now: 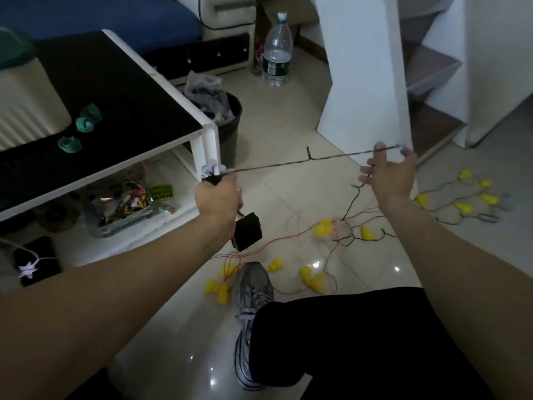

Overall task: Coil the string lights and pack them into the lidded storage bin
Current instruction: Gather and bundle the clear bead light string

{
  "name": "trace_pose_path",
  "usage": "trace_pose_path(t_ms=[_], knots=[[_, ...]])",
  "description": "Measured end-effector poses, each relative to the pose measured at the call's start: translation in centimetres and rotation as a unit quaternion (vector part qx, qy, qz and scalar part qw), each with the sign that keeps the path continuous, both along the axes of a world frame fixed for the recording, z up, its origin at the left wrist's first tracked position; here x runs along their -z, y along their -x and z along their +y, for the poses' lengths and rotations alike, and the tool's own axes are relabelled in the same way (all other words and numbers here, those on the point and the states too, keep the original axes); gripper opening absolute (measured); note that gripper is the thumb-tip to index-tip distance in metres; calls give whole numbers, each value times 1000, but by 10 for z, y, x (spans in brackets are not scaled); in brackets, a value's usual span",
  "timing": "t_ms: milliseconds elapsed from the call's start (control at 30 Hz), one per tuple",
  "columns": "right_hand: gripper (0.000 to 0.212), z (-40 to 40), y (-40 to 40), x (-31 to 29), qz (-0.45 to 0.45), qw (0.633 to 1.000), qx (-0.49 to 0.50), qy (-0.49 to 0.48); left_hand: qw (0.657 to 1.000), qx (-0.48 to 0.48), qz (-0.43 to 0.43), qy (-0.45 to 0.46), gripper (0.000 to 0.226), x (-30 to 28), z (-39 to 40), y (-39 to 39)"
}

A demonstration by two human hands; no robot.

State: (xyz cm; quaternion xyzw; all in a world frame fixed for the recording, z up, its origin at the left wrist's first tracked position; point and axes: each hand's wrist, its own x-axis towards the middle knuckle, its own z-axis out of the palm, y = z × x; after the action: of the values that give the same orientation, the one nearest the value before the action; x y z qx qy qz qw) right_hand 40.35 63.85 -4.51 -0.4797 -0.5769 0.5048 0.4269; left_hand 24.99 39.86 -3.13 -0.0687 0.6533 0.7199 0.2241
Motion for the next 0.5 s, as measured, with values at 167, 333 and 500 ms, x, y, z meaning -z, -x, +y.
trace_pose_path(t_ms=[167, 333, 500], knots=[[76, -5, -12, 3, -225, 955, -127, 148, 994, -97, 53, -27, 19, -16, 20, 12], [19, 4, -33, 24, -460, 853, -245, 20, 987, -157, -15, 22, 20, -6, 17, 36], [10, 8, -14, 1, -222, 958, -50, -172, 984, -150, -96, 28, 21, -2, 3, 42]])
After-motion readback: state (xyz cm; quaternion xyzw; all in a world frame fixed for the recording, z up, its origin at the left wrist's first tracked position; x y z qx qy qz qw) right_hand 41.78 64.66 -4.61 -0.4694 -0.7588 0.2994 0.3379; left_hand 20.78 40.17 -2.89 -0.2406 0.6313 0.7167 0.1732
